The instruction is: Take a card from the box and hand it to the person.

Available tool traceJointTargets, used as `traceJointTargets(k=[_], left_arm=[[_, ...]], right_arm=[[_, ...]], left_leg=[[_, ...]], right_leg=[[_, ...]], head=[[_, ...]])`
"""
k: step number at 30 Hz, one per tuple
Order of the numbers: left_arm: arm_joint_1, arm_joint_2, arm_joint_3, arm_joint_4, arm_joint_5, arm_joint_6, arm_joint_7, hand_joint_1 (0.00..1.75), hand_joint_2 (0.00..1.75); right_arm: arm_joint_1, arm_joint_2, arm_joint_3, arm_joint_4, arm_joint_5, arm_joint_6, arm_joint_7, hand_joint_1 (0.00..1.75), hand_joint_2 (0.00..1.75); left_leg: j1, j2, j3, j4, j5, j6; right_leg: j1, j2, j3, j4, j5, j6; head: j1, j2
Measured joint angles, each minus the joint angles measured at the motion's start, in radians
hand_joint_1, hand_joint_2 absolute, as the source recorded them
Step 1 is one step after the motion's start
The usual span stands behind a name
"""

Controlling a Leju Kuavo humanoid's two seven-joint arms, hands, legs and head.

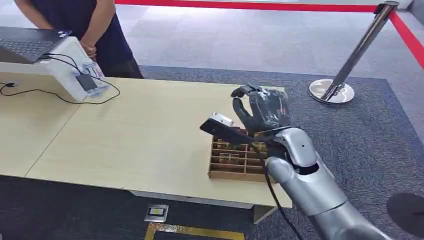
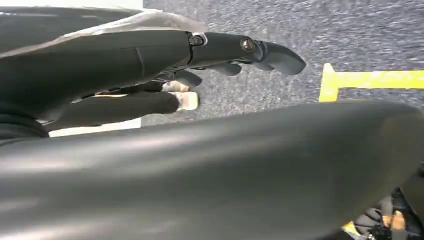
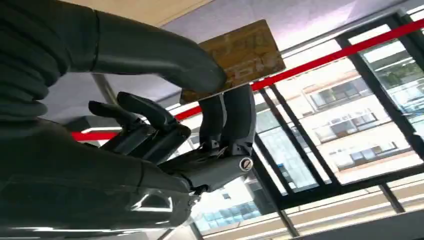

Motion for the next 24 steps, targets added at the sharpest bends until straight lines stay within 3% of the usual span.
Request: traceJointTargets(k=[5,9,14,24], left_arm=[[-0.001,0.002,-0.008,0.000,-0.010,-0.013,0.000,0.00,0.00],[0.000,0.004,-0.014,0.000,-0.014,-0.013,0.005,0.00,0.00],[0.001,0.008,-0.023,0.000,-0.017,-0.013,0.012,0.00,0.00],[0.003,0.009,-0.023,0.000,-0.010,-0.006,0.001,0.00,0.00]], right_arm=[[-0.166,0.097,0.024,0.212,-0.016,-0.022,0.013,1.75,1.75],[-0.237,0.151,0.025,0.344,-0.027,-0.049,0.013,1.75,1.75],[-0.268,0.193,0.025,0.457,-0.050,-0.081,-0.010,1.75,1.75],[-0.281,0.239,0.026,0.555,-0.075,-0.095,-0.034,1.75,1.75]], left_leg=[[0.000,0.000,0.000,0.000,0.000,0.000],[0.000,0.000,0.000,0.000,0.000,0.000],[0.000,0.000,-0.001,0.000,0.000,0.000],[0.000,0.000,-0.001,0.000,0.000,0.000]], right_leg=[[0.000,0.000,-0.001,0.001,0.000,0.000],[0.000,0.000,-0.001,0.001,0.000,0.000],[0.000,0.000,-0.001,0.001,0.000,0.000],[0.000,0.000,-0.001,0.001,0.000,0.000]], head=[[0.000,0.000],[0.000,0.000],[0.000,0.000],[0.000,0.000]])
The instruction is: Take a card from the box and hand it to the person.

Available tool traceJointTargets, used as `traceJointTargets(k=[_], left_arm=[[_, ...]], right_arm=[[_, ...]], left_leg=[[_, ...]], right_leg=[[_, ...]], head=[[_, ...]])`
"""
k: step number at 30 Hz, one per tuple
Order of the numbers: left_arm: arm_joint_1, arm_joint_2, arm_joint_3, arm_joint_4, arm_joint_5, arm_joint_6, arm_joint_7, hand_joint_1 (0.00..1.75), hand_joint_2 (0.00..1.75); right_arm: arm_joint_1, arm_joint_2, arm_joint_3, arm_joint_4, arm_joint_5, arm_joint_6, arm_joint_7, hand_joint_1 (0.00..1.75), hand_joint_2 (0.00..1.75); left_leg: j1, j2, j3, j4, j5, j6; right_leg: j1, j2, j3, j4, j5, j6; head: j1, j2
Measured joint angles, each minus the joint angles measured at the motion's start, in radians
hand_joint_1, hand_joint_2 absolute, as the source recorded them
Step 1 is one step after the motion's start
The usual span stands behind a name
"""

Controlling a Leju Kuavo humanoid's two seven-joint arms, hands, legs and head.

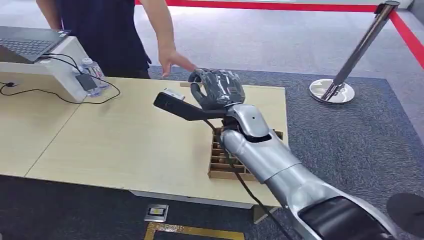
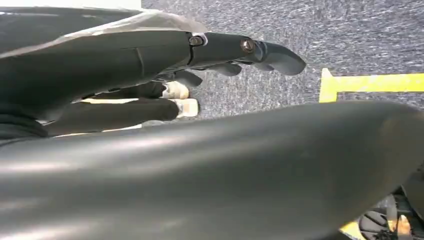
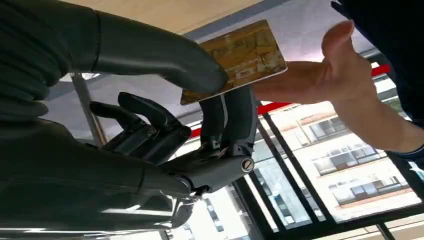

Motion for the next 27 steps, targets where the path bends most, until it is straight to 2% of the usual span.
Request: traceJointTargets(k=[17,18,19,27], left_arm=[[0.003,0.004,0.000,0.003,0.008,-0.008,-0.010,0.00,0.00],[0.003,0.004,0.000,0.003,0.008,-0.008,-0.009,0.00,0.00],[0.003,0.004,0.000,0.003,0.008,-0.007,-0.009,0.00,0.00],[0.004,0.004,0.002,0.003,0.021,-0.006,-0.010,0.00,0.00]], right_arm=[[-0.001,0.008,0.004,0.026,-0.018,-0.006,0.001,1.75,1.75],[-0.001,0.008,0.005,0.026,-0.019,-0.002,0.000,1.10,1.75],[-0.001,0.008,0.005,0.025,-0.025,0.003,-0.001,0.00,1.75],[0.018,-0.013,0.005,-0.040,-0.179,0.106,-0.061,0.00,1.75]], left_leg=[[0.000,0.000,0.000,0.000,0.000,0.000],[0.000,0.000,0.000,0.000,0.000,0.000],[0.000,0.000,0.000,0.000,0.000,0.000],[0.000,0.000,0.000,0.000,0.000,0.000]], right_leg=[[0.000,0.000,0.000,0.000,0.000,0.000],[0.000,0.000,0.000,0.000,0.000,0.000],[0.000,0.000,0.000,0.000,0.000,0.000],[0.000,0.000,-0.001,0.000,0.000,0.000]], head=[[0.000,0.000],[0.000,0.000],[0.000,0.000],[0.000,0.000]])
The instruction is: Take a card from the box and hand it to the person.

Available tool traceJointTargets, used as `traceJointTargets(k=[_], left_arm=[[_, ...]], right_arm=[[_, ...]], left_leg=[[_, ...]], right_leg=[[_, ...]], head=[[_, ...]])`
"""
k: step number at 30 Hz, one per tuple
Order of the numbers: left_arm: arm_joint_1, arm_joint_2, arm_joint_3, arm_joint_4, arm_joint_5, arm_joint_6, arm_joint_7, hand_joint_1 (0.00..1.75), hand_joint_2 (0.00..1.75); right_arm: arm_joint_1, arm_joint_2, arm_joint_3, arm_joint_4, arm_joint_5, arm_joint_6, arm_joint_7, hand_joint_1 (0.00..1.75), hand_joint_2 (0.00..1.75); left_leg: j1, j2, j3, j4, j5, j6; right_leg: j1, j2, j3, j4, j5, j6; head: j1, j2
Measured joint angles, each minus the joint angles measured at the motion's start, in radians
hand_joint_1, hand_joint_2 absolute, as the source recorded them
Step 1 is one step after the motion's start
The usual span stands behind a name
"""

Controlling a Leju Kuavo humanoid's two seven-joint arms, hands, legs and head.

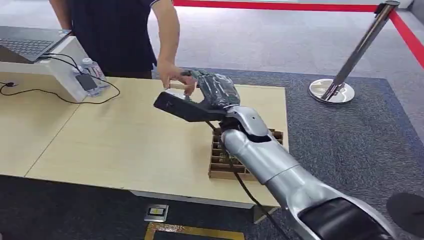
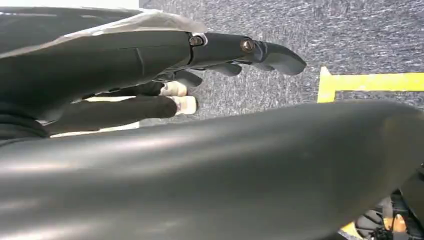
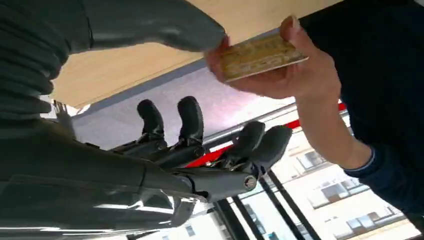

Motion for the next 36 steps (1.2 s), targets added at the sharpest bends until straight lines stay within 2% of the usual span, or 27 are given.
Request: traceJointTargets(k=[6,8,12,15,19,22,24,27,31,33,36], left_arm=[[0.007,0.000,0.008,0.001,0.023,0.013,0.000,0.00,0.00],[0.009,0.000,0.012,0.002,0.027,0.019,0.000,0.00,0.00],[0.013,-0.003,0.025,0.003,0.038,0.030,0.001,0.00,0.00],[0.015,-0.005,0.029,0.004,0.044,0.033,0.001,0.00,0.00],[0.018,-0.009,0.037,0.005,0.044,0.037,0.003,0.00,0.00],[0.018,-0.014,0.043,0.005,0.044,0.045,0.003,0.00,0.00],[0.019,-0.018,0.047,0.005,0.044,0.051,0.010,0.00,0.00],[0.017,-0.022,0.048,0.005,0.047,0.052,0.015,0.00,0.00],[0.018,-0.026,0.048,0.005,0.044,0.051,0.018,0.00,0.00],[0.017,-0.026,0.048,0.005,0.043,0.050,0.018,0.00,0.00],[0.016,-0.030,0.048,0.005,0.041,0.052,0.021,0.00,0.00]], right_arm=[[0.075,-0.081,-0.001,-0.158,-0.071,-0.006,-0.023,0.00,1.75],[0.121,-0.118,-0.009,-0.231,-0.076,-0.036,-0.026,0.00,1.75],[0.268,-0.217,-0.049,-0.423,-0.065,-0.135,-0.030,0.00,1.75],[0.404,-0.280,-0.102,-0.555,-0.066,-0.165,-0.030,0.00,1.75],[0.590,-0.330,-0.202,-0.711,-0.076,-0.197,-0.055,0.00,1.75],[0.727,-0.338,-0.283,-0.807,-0.098,-0.215,-0.055,0.00,1.75],[0.868,-0.333,-0.379,-0.887,-0.139,-0.214,-0.073,0.00,1.75],[0.954,-0.308,-0.474,-0.919,-0.194,-0.181,-0.051,0.00,1.75],[1.007,-0.259,-0.629,-0.880,-0.227,-0.122,-0.038,0.00,1.75],[1.006,-0.238,-0.718,-0.815,-0.180,-0.128,-0.014,0.00,1.75],[0.984,-0.218,-0.844,-0.676,0.020,-0.198,0.048,0.00,1.75]], left_leg=[[0.000,0.000,0.000,0.000,0.000,0.000],[0.000,-0.001,0.000,0.000,0.000,0.000],[0.000,-0.003,0.000,0.000,-0.001,0.001],[0.000,-0.004,-0.001,0.000,-0.002,0.001],[0.000,-0.003,-0.001,0.000,-0.003,0.001],[0.000,-0.004,-0.002,0.000,-0.003,0.002],[0.000,-0.004,-0.002,0.000,-0.004,0.002],[0.000,-0.004,-0.002,0.000,-0.004,0.001],[0.000,-0.004,-0.002,0.000,-0.004,0.001],[0.000,-0.004,-0.001,0.000,-0.004,0.002],[-0.001,-0.004,-0.001,0.000,-0.004,0.002]], right_leg=[[0.000,0.000,0.000,-0.001,0.000,0.000],[0.000,0.000,0.000,-0.001,0.000,0.000],[0.000,0.000,0.000,-0.002,0.000,0.000],[0.000,0.000,0.000,-0.003,0.000,0.001],[-0.001,0.000,-0.001,-0.003,-0.001,0.001],[-0.001,0.000,0.000,-0.003,-0.002,0.002],[-0.001,0.000,-0.001,-0.003,-0.002,0.001],[-0.001,0.000,-0.001,-0.003,-0.002,0.001],[0.000,0.000,0.000,-0.003,-0.002,0.001],[0.000,0.000,0.000,-0.003,-0.002,0.001],[0.000,0.000,0.001,-0.003,-0.002,0.002]], head=[[0.000,0.000],[0.000,0.000],[0.000,0.000],[0.000,0.000],[0.000,0.000],[0.000,0.000],[0.000,0.000],[0.000,0.000],[0.000,0.000],[0.000,0.000],[0.000,0.000]])
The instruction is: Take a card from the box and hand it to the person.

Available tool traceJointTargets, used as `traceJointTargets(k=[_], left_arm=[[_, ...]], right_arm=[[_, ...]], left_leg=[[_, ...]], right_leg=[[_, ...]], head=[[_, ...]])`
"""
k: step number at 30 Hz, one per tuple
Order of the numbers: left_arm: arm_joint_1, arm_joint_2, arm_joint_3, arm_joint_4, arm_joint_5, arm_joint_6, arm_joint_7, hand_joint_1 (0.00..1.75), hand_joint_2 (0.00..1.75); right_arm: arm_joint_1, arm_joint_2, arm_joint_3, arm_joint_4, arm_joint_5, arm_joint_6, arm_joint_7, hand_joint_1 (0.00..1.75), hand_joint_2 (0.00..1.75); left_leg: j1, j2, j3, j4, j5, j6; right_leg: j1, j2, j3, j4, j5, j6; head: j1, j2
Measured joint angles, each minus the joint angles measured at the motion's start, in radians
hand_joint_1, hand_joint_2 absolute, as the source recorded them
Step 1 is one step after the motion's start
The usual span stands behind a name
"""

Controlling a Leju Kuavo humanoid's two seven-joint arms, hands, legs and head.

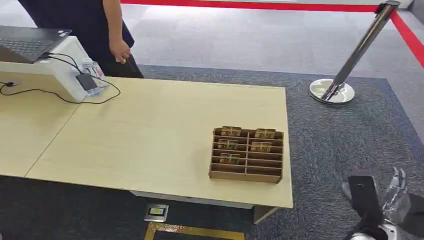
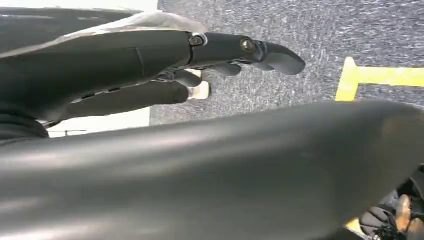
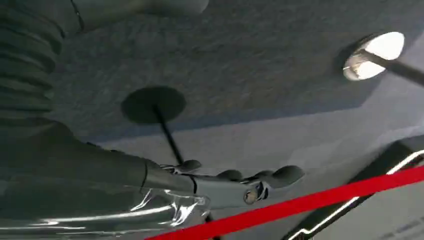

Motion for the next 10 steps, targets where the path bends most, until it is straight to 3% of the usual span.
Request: traceJointTargets(k=[5,10], left_arm=[[-0.003,-0.001,0.000,0.000,-0.002,0.002,0.000,0.00,0.00],[-0.004,-0.002,0.000,0.000,-0.001,0.002,0.000,0.00,0.00]], right_arm=[[-0.078,-0.001,-0.143,0.267,0.096,-0.005,0.089,0.00,1.75],[-0.162,-0.033,-0.231,0.568,0.103,-0.049,0.070,0.00,1.75]], left_leg=[[0.000,0.001,0.001,0.000,0.000,0.000],[0.000,0.001,0.001,0.000,0.000,0.000]], right_leg=[[0.000,0.000,0.000,0.000,0.000,0.000],[0.000,0.000,0.000,0.000,0.000,0.000]], head=[[0.000,0.000],[0.000,0.000]])
